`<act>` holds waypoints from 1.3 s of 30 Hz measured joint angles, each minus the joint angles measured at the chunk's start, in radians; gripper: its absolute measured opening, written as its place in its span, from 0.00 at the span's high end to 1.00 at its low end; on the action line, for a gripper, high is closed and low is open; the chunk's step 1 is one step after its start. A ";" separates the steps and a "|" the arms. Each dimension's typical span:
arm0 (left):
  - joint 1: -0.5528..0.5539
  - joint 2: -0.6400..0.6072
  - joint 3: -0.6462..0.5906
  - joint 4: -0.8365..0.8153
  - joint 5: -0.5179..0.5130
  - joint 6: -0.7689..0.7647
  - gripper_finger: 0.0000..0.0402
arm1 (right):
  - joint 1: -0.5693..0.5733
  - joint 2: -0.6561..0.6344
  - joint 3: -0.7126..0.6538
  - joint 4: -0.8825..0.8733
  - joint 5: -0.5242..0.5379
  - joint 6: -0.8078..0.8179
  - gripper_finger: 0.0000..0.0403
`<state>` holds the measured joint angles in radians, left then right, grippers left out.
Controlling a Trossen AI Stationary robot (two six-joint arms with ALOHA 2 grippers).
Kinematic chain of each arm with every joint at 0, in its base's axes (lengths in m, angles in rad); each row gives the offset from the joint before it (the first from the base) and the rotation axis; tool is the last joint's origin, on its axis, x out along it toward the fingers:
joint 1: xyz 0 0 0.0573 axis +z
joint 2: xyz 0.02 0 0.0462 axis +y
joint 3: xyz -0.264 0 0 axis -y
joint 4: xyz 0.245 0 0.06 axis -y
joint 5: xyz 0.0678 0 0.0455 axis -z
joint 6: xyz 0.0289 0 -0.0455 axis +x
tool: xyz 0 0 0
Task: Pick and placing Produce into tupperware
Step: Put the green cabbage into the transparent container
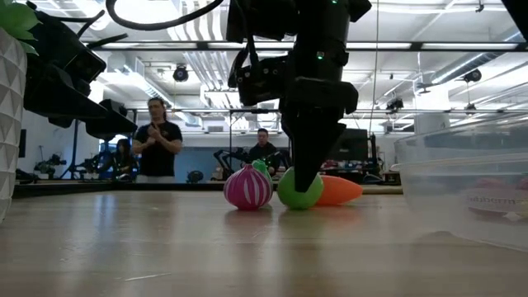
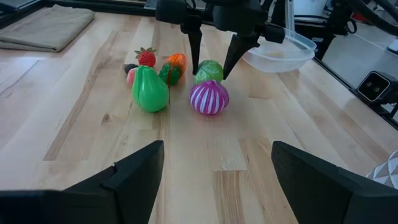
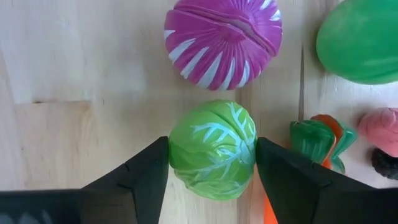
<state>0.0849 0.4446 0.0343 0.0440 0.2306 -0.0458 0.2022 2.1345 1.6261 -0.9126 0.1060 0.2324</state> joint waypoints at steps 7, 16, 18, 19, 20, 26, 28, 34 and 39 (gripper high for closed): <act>0.000 0.000 0.000 0.000 0.000 0.000 0.29 | 0.003 -0.018 0.081 -0.165 -0.014 0.055 0.45; 0.000 0.000 0.000 0.000 0.000 0.000 0.29 | 0.086 -0.035 0.314 -0.426 -0.040 0.112 0.45; 0.000 0.000 0.000 0.000 0.000 0.000 0.29 | 0.117 -0.035 0.354 -0.497 -0.042 0.141 0.45; 0.000 0.000 0.000 0.000 0.000 0.000 0.29 | 0.133 -0.035 0.366 -0.521 -0.051 0.162 0.45; 0.000 0.000 0.000 0.000 0.000 0.000 0.29 | 0.151 -0.035 0.375 -0.544 -0.068 0.187 0.45; 0.000 0.000 0.000 0.000 0.000 0.000 0.29 | 0.266 -0.044 0.372 -0.600 -0.113 0.411 0.45; 0.000 0.000 0.000 0.000 0.000 0.000 0.29 | 0.301 -0.045 0.365 -0.594 -0.108 0.501 0.45; 0.000 0.000 0.000 0.000 0.000 0.000 0.29 | 0.378 -0.045 0.323 -0.510 -0.012 0.723 0.45; 0.000 0.000 0.000 0.000 0.000 0.000 0.29 | 0.380 -0.042 0.199 -0.397 -0.055 0.828 0.45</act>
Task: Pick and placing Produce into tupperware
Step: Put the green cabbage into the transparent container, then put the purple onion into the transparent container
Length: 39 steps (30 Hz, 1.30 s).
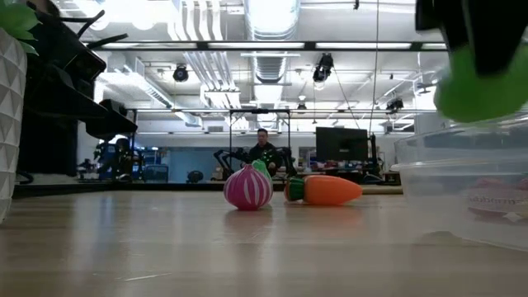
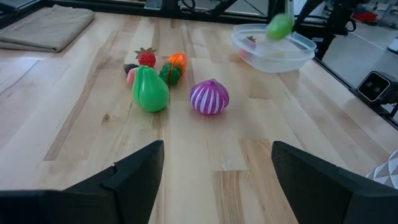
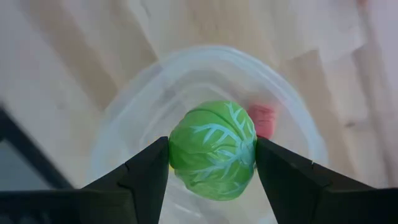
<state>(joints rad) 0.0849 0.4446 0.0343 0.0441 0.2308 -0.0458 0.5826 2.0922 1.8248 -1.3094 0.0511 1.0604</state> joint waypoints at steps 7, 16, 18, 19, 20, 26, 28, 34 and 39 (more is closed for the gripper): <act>0.000 0.000 0.000 0.000 0.000 0.000 0.29 | -0.004 0.001 -0.082 0.052 0.010 0.077 0.42; 0.000 0.000 0.000 0.000 0.000 0.000 0.29 | -0.005 0.001 -0.096 0.065 0.005 0.080 0.27; 0.000 0.000 0.000 0.000 0.000 0.000 0.29 | -0.005 0.001 -0.085 0.059 0.005 0.056 0.24; 0.000 0.000 0.000 0.000 0.000 0.000 0.29 | -0.005 0.001 -0.073 0.060 0.009 0.034 0.23; 0.000 0.000 0.000 0.000 0.000 0.000 0.29 | -0.005 0.000 -0.058 0.060 0.026 0.004 0.22; 0.000 0.000 0.000 0.000 0.000 0.000 0.29 | -0.041 -0.004 0.023 0.055 0.222 -0.306 0.22; 0.000 0.000 0.000 0.000 0.000 0.000 0.29 | -0.081 -0.004 0.027 0.062 0.218 -0.408 0.22; 0.000 0.000 0.000 0.000 0.000 0.000 0.29 | -0.278 -0.004 -0.006 0.124 0.039 -0.371 0.24; 0.000 0.000 0.000 0.000 0.000 0.000 0.29 | -0.395 -0.003 0.021 0.240 -0.051 -0.205 0.26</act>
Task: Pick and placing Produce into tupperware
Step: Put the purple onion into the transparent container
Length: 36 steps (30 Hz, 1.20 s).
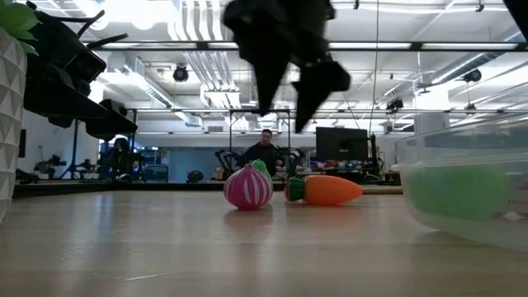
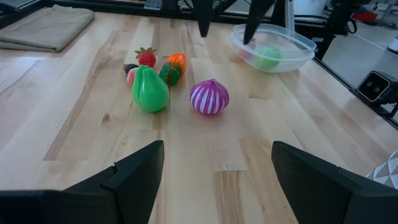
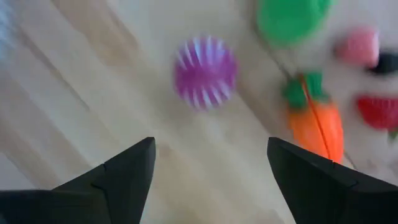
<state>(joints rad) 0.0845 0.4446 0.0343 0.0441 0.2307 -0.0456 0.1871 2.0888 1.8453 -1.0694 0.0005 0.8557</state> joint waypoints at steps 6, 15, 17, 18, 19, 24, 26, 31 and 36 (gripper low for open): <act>0.000 0.000 0.000 0.000 0.000 0.000 0.29 | -0.006 0.023 0.064 0.029 -0.015 0.061 0.26; 0.000 0.000 0.000 0.000 0.000 0.000 0.29 | -0.009 0.172 0.170 -0.011 -0.015 0.127 0.26; 0.000 0.000 0.000 0.000 0.000 0.000 0.29 | -0.011 0.212 0.214 -0.077 -0.007 0.148 0.26; 0.000 0.000 0.000 0.000 0.000 0.000 0.29 | -0.014 0.228 0.236 -0.100 -0.002 0.153 0.26; 0.000 0.000 0.000 0.000 0.000 0.000 0.29 | -0.016 0.241 0.259 -0.127 0.004 0.159 0.26; 0.000 0.000 0.000 0.000 0.000 0.000 0.29 | -0.020 0.303 0.353 -0.146 0.047 0.208 0.26; 0.000 0.000 0.000 0.000 0.000 0.000 0.29 | -0.022 0.320 0.382 -0.145 0.046 0.226 0.26; 0.000 0.000 0.000 0.000 0.000 0.000 0.29 | -0.025 0.366 0.428 -0.193 0.046 0.228 0.26; 0.000 0.000 0.000 0.000 0.000 0.000 0.29 | -0.024 0.375 0.425 -0.210 0.053 0.227 0.26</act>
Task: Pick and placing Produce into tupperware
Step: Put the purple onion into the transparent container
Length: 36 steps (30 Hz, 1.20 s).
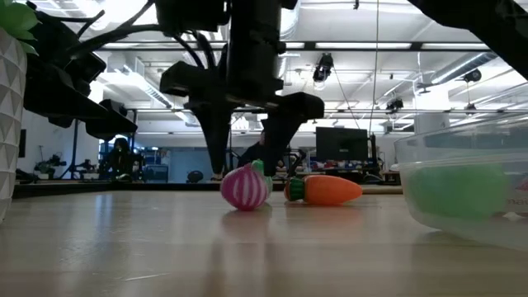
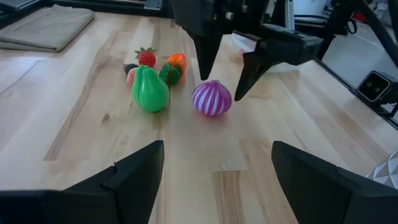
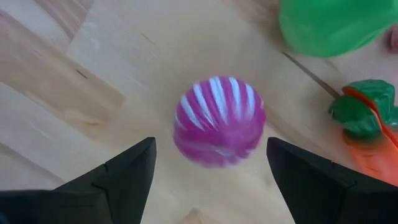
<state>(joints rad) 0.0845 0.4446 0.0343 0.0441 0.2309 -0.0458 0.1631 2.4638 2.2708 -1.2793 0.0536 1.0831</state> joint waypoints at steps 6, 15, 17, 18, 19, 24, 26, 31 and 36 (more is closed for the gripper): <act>0.000 0.000 0.000 0.000 0.000 0.000 0.29 | 0.000 0.000 -0.010 0.001 0.027 -0.012 0.26; 0.000 0.000 0.000 0.000 0.000 0.000 0.29 | 0.000 0.000 -0.054 0.023 0.026 -0.037 0.26; 0.000 0.000 0.000 0.000 0.000 0.000 0.29 | 0.000 0.000 -0.060 0.038 0.026 -0.043 0.26; 0.000 0.000 0.000 0.000 0.000 0.000 0.29 | 0.000 0.000 -0.061 0.040 0.026 -0.043 0.26; 0.000 0.000 0.000 0.000 0.000 0.000 0.29 | 0.000 0.000 -0.061 0.042 0.026 -0.044 0.26; 0.000 0.000 0.000 0.000 0.000 0.000 0.29 | -0.007 0.000 -0.061 0.077 0.027 -0.076 0.26; 0.000 0.000 0.000 0.000 0.000 0.000 0.29 | -0.010 0.000 -0.062 0.093 0.027 -0.088 0.26; 0.000 0.000 0.000 0.000 0.000 0.000 0.29 | -0.015 0.000 -0.069 0.107 0.034 -0.109 0.26; 0.000 0.000 0.000 0.000 0.000 0.000 0.29 | -0.015 0.000 -0.084 0.117 0.047 -0.145 0.26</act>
<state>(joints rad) 0.0847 0.4446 0.0341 0.0439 0.2308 -0.0456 0.1478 2.4638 2.1865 -1.1622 0.1007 0.9377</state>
